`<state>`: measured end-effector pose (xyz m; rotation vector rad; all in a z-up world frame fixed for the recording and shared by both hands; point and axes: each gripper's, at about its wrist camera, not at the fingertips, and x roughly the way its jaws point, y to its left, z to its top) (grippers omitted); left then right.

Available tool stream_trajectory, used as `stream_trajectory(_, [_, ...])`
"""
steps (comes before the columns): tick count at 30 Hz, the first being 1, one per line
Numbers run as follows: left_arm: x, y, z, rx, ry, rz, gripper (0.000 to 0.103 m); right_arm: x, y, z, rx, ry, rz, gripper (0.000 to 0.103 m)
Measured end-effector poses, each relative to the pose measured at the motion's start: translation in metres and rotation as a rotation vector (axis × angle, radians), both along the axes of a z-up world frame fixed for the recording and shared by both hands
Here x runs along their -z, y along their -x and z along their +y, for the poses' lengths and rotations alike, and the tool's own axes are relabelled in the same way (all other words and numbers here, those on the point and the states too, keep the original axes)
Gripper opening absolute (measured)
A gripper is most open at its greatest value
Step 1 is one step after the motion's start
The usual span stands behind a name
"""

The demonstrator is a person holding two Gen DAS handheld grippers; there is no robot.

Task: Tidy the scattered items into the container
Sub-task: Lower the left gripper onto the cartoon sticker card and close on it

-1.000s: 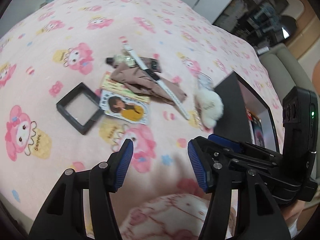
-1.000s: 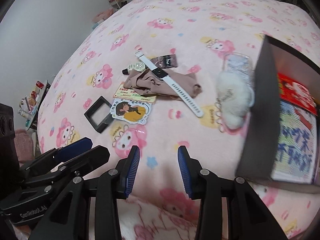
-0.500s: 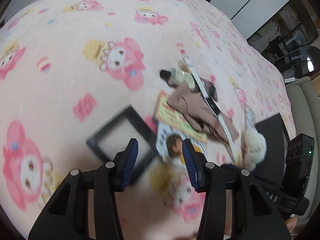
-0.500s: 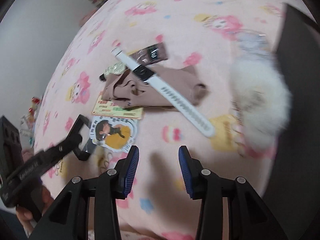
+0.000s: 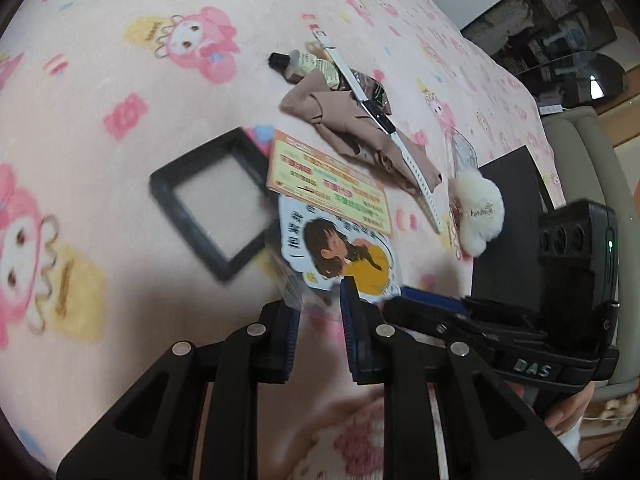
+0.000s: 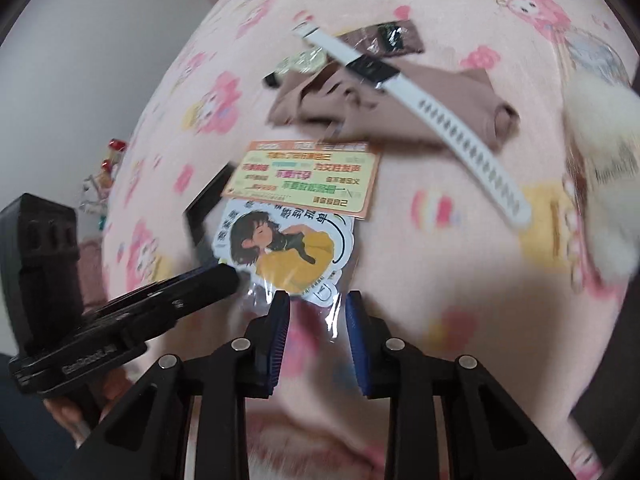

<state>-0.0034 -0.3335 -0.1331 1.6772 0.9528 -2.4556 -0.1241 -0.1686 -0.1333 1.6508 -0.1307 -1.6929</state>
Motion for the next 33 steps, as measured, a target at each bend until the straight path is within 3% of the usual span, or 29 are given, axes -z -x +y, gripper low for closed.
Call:
stream_trajectory(3, [-0.001,-0.001,-0.014,-0.048,0.019,0.012,0.038,-0.003,-0.008,0.008,-0.013,-0.002,-0.006,0.026])
stream_trajectory(6, [-0.001,0.008,-0.030,-0.104,0.044,0.024,0.037,0.001,0.004,0.007,0.028,-0.046,0.032,0.027])
stream_trajectory(9, [-0.008,0.014,-0.030,-0.122,0.111,0.061,0.037,0.012,0.019,0.002,0.081,-0.025,0.004,0.027])
stream_trajectory(11, [-0.007,0.022,-0.031,-0.106,0.099,0.081,0.039,0.021,0.024,-0.003,0.090,-0.034,-0.017,0.029])
stream_trajectory(14, [0.013,0.042,-0.029,-0.067,0.107,0.009,0.037,0.032,0.027,-0.010,0.091,0.000,-0.063,0.040])
stream_trajectory(17, [0.019,0.042,-0.022,-0.051,0.057,-0.002,0.037,0.034,0.024,-0.016,0.066,0.032,-0.073,0.040])
stream_trajectory(18, [0.013,0.037,-0.018,-0.049,0.065,0.008,0.036,0.032,0.022,-0.017,0.060,0.037,-0.069,0.033])
stream_trajectory(19, [0.008,0.034,-0.015,-0.046,0.067,0.014,0.036,0.026,0.020,-0.017,0.053,0.041,-0.053,0.024])
stream_trajectory(22, [-0.011,0.023,-0.006,-0.034,0.072,0.043,0.034,0.007,0.015,-0.014,0.057,0.104,-0.038,0.020])
stream_trajectory(27, [-0.049,0.006,0.015,-0.009,0.100,0.098,0.033,-0.038,-0.006,0.001,0.066,0.139,0.068,0.017])
stream_trajectory(33, [-0.091,-0.004,0.059,0.053,0.121,0.167,0.033,-0.082,-0.023,0.057,0.100,0.168,0.152,0.017])
